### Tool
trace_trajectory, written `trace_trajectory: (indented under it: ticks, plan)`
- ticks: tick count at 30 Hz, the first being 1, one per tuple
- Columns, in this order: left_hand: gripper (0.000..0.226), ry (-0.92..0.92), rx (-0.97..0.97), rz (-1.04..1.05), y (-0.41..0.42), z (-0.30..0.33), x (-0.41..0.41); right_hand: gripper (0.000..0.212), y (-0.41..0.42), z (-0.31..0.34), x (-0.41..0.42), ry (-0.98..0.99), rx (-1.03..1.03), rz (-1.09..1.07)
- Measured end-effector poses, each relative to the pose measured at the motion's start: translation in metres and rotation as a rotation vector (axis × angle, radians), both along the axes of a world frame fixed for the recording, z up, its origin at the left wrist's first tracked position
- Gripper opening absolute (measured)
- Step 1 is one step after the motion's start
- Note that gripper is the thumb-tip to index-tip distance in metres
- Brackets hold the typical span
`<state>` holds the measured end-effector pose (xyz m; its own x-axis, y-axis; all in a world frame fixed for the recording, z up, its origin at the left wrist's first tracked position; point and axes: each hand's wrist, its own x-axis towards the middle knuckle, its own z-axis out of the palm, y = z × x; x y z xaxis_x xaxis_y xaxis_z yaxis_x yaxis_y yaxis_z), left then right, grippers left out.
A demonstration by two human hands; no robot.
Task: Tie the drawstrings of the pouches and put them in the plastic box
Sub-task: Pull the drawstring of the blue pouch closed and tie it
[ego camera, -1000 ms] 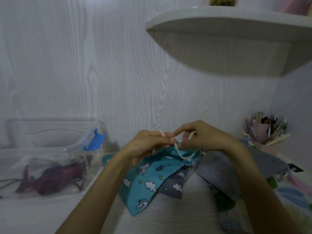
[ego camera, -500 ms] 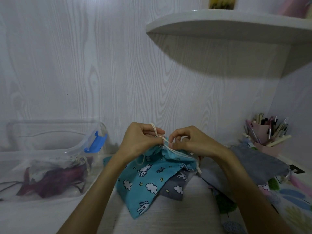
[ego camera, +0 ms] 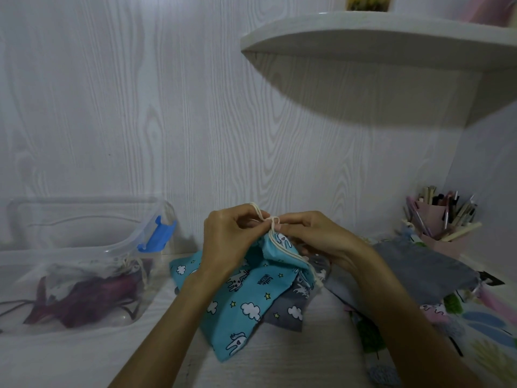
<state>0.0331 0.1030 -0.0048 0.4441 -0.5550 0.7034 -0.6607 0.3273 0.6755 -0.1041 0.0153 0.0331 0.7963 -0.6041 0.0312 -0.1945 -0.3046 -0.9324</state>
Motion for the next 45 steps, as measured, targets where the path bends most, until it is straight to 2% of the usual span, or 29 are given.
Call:
trace_trajectory:
  ticks: [5, 12, 13, 14, 17, 18, 20, 22, 24, 25, 26, 28, 29, 30, 31, 33, 34, 37, 38, 39, 42, 45]
  plan:
    - [0.012, 0.026, 0.066, -0.135, 0.001, 0.0, 0.006, 0.015, -0.005, -0.003, -0.001, -0.066, 0.103, -0.073]
    - [0.024, 0.003, 0.228, -0.259, 0.005, 0.004, 0.018, 0.01, -0.003, 0.004, -0.007, -0.065, 0.106, -0.076]
    - [0.023, -0.001, 0.244, -0.268, 0.005, 0.004, 0.02, 0.011, -0.003, 0.005, -0.009, -0.049, 0.035, -0.113]
    - [0.021, -0.02, 0.258, -0.259, 0.005, 0.004, 0.02, 0.009, -0.004, 0.005, -0.009, -0.006, -0.119, -0.17]
    - [0.011, -0.065, 0.273, -0.246, 0.002, 0.003, 0.018, 0.006, -0.003, -0.002, -0.001, 0.107, -0.75, -0.422]
    - [0.01, -0.054, 0.265, -0.251, 0.002, 0.002, 0.017, 0.007, -0.001, -0.005, 0.002, 0.092, -0.884, -0.499]
    - [0.009, -0.03, 0.238, -0.257, 0.001, 0.004, 0.016, 0.01, 0.001, -0.01, 0.008, 0.029, -1.019, -0.578]
    - [0.008, -0.02, 0.209, -0.253, 0.0, 0.006, 0.017, 0.014, -0.001, -0.017, 0.012, -0.04, -1.019, -0.611]
    - [0.007, -0.019, 0.199, -0.238, -0.001, 0.007, 0.017, 0.019, -0.002, -0.02, 0.014, -0.089, -0.905, -0.623]
    - [0.006, -0.012, 0.196, -0.223, -0.003, 0.005, 0.016, 0.019, -0.005, -0.019, 0.014, -0.119, -0.748, -0.601]
    - [0.006, -0.001, 0.183, -0.193, -0.004, 0.004, 0.016, 0.016, -0.007, -0.016, 0.014, -0.189, -0.48, -0.562]
    - [0.007, 0.045, 0.144, -0.116, -0.008, 0.0, 0.017, 0.017, -0.004, -0.005, 0.014, -0.349, 0.259, -0.345]
    - [0.007, 0.089, 0.126, -0.103, -0.01, -0.001, 0.017, 0.019, -0.002, -0.002, 0.013, -0.39, 0.515, -0.235]
    - [0.008, 0.138, 0.116, -0.114, -0.012, -0.002, 0.016, 0.017, -0.001, 0.0, 0.011, -0.397, 0.632, -0.156]
    - [0.01, 0.173, 0.115, -0.132, -0.013, -0.002, 0.014, 0.015, -0.002, 0.001, 0.009, -0.387, 0.651, -0.103]
    - [0.013, 0.16, 0.134, -0.125, -0.015, -0.003, 0.012, 0.013, -0.003, 0.004, 0.005, -0.334, 0.499, -0.075]
    - [0.014, 0.138, 0.153, -0.119, -0.014, -0.003, 0.012, 0.011, -0.005, 0.005, 0.0, -0.275, 0.322, -0.122]
    - [0.012, 0.076, 0.227, -0.213, -0.011, -0.006, 0.009, 0.002, -0.017, -0.001, -0.01, -0.07, -0.508, -0.504]
    - [0.011, 0.045, 0.253, -0.252, -0.011, -0.007, 0.007, 0.002, -0.019, -0.004, -0.012, -0.068, -0.74, -0.632]
    - [0.011, 0.013, 0.27, -0.275, -0.011, -0.009, 0.005, 0.005, -0.019, -0.006, -0.012, -0.089, -0.875, -0.72]
    - [0.009, -0.027, 0.266, -0.265, -0.011, -0.009, 0.003, 0.013, -0.026, -0.011, -0.012, -0.102, -0.89, -0.783]
    - [0.011, -0.03, 0.251, -0.215, -0.009, -0.006, 0.008, 0.011, -0.039, -0.015, -0.021, 0.017, -0.845, -0.836]
